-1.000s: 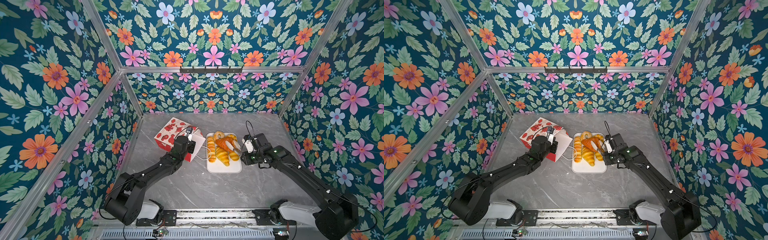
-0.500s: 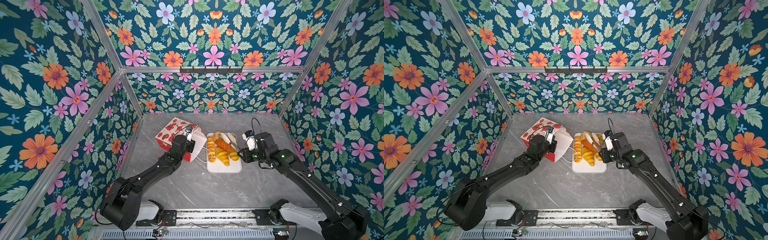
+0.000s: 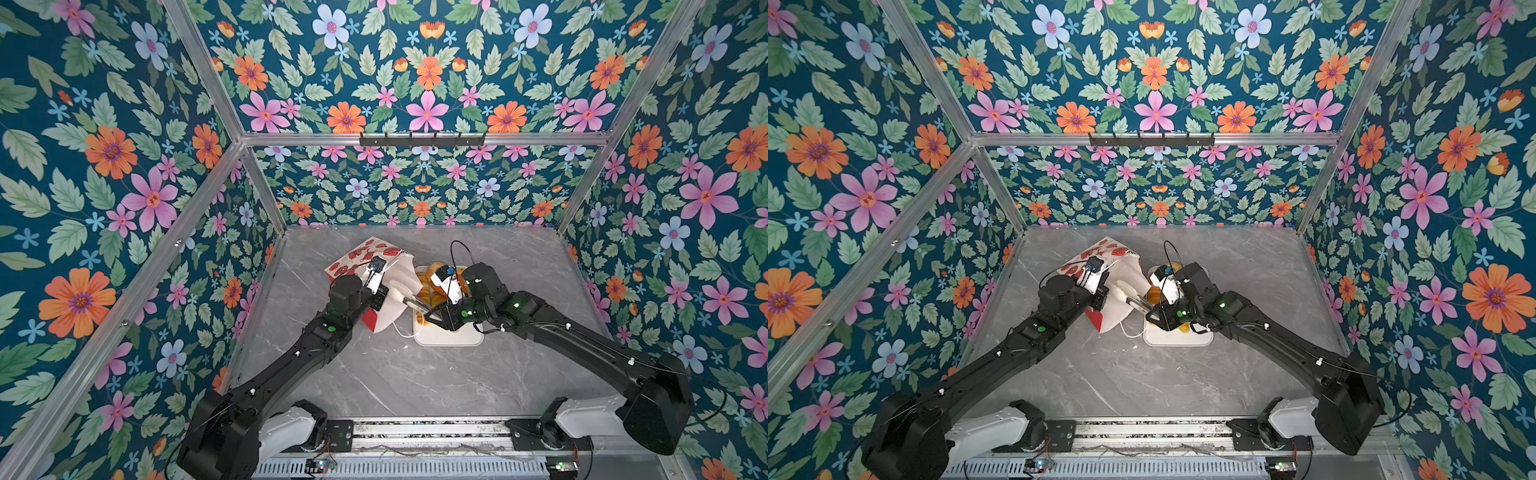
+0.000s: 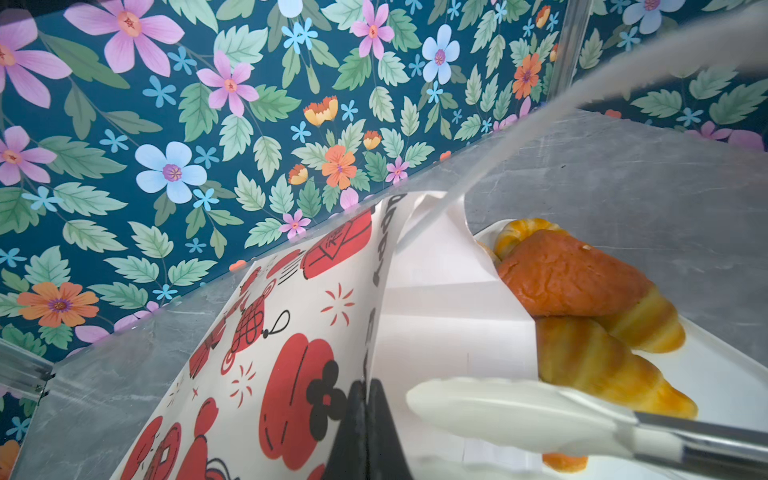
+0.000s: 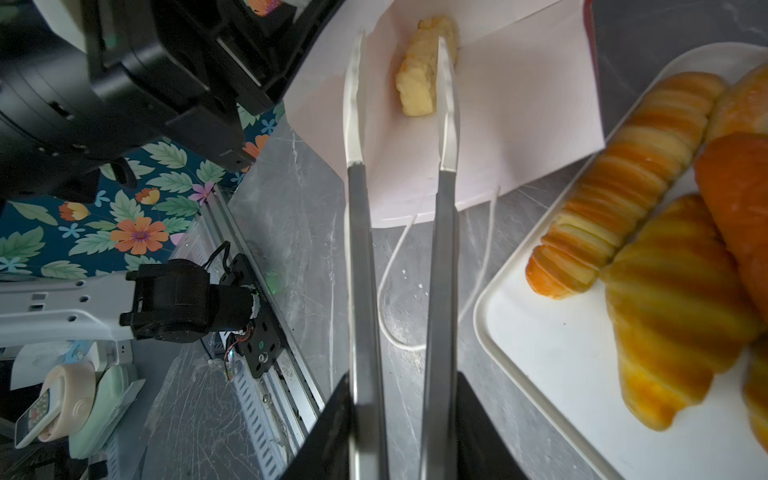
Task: Take the fake bread out of the paper bag
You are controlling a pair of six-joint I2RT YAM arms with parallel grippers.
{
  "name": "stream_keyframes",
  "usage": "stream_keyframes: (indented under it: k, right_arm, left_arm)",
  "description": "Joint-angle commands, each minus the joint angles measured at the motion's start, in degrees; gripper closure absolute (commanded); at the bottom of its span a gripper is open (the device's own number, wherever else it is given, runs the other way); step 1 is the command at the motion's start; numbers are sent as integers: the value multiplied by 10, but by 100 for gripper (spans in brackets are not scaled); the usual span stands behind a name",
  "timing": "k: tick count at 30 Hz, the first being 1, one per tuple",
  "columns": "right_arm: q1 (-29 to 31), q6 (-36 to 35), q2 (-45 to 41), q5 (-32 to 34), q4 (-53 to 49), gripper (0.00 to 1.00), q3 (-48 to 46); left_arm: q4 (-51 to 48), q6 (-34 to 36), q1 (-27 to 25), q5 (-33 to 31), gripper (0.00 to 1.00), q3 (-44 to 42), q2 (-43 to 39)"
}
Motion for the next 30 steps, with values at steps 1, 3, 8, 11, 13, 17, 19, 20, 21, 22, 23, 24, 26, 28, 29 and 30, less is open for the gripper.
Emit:
stream_keyframes:
  k: [1,3,8,11,13,17,19,20,21,22,23,24,26,28,29,30]
  right_arm:
    - [3,8,23,-6,20,65,22]
    - [5,12,36,-6,18,65,28]
    - [16,13,71,0,5,65,47]
    - [21,18,86,3,9,65,50]
    - [22,23,95,10,12,65,51]
    - [23,24,121,40,-5,64,72]
    - [23,23,135,48,-14,63,87]
    - [22,23,142,51,-16,62,92]
    - [23,23,147,53,-14,62,95]
    - [23,23,153,54,-13,61,98]
    - [22,24,158,57,-12,61,101]
    - [23,25,161,58,-9,61,103]
    - [23,24,183,59,-9,60,111]
    - [23,25,195,57,-9,60,120]
    - [23,26,201,53,-7,60,121]
    - [23,26,204,52,-6,59,124]
  left_arm:
    - [7,8,0,26,100,0,-2]
    - [13,4,0,36,100,-1,-4]
    - [29,8,0,48,100,-6,-17]
    - [19,9,0,53,100,2,-14]
    - [13,8,0,56,100,8,-6]
    - [14,3,0,60,100,15,9]
    - [14,1,-1,61,100,18,16]
    - [14,1,0,62,100,18,19]
    - [14,0,0,62,100,19,22]
    - [15,-1,-1,63,100,20,23]
    - [16,-2,-1,63,100,20,25]
    - [16,-2,-1,64,100,21,27]
    - [18,-5,-1,65,100,21,30]
    - [22,-7,-1,68,100,20,33]
    - [24,-9,-1,69,100,19,35]
    - [26,-10,-1,70,100,19,36]
